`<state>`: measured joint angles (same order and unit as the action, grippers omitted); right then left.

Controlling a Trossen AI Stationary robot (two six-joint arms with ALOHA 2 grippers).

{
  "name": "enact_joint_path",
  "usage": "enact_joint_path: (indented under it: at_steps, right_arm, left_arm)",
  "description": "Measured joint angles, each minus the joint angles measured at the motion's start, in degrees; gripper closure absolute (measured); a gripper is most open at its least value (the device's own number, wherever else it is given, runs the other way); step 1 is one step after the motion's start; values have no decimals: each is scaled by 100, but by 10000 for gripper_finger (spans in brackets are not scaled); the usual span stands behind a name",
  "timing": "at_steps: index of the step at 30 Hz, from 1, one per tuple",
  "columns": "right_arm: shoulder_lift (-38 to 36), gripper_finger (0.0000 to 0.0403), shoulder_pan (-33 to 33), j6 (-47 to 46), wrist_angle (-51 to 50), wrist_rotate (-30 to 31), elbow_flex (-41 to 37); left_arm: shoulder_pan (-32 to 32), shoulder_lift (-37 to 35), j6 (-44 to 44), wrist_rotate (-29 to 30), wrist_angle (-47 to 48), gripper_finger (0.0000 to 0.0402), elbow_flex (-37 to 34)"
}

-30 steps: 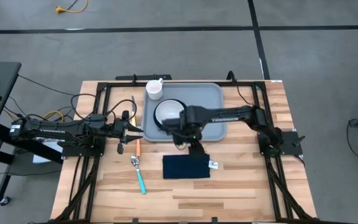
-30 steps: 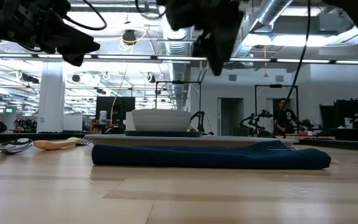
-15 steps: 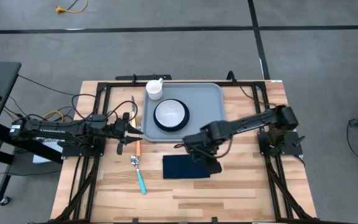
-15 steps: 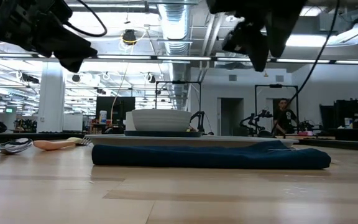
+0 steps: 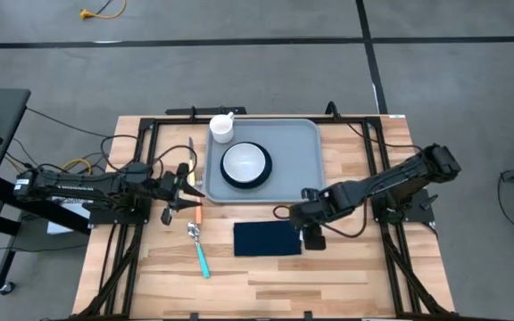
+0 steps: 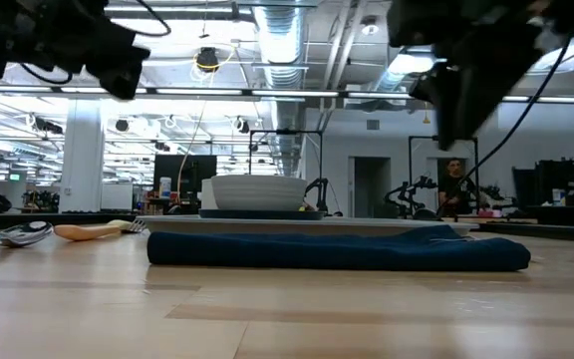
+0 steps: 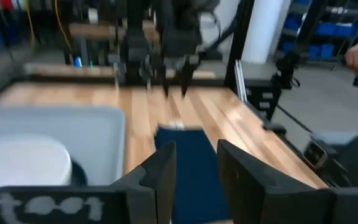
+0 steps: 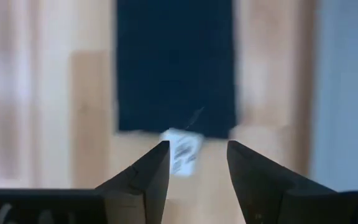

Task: Set up tray
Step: Put the blue napkin to the right of the black plate on the gray tray

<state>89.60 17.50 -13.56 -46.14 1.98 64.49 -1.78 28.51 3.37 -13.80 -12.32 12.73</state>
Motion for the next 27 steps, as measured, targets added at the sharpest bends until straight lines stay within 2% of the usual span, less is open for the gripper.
enact_joint_path:
  at_steps: [4,9,12,15,22,27]
  right_arm:
    - [-8,253,-66,133,555,655,0]
    - [265,254,-202,140,1150,719,2]
    - [489,255,-225,69,1213,711,1]
    - [734,257,-227,48,1360,628,0]
    - [1073,259,-177,412,1958,-334,2]
    - [1249,262,-136,501,1937,-355,4]
  left_arm:
    - [0,-2,-558,15,-706,297,0]
    - [0,-2,-1286,18,-945,297,1]
    - [0,0,-1331,20,-854,297,2]
    - [0,0,-1284,20,-820,297,0]
    - [0,-2,-1194,27,-821,297,0]
    - [0,0,-868,27,-880,297,0]
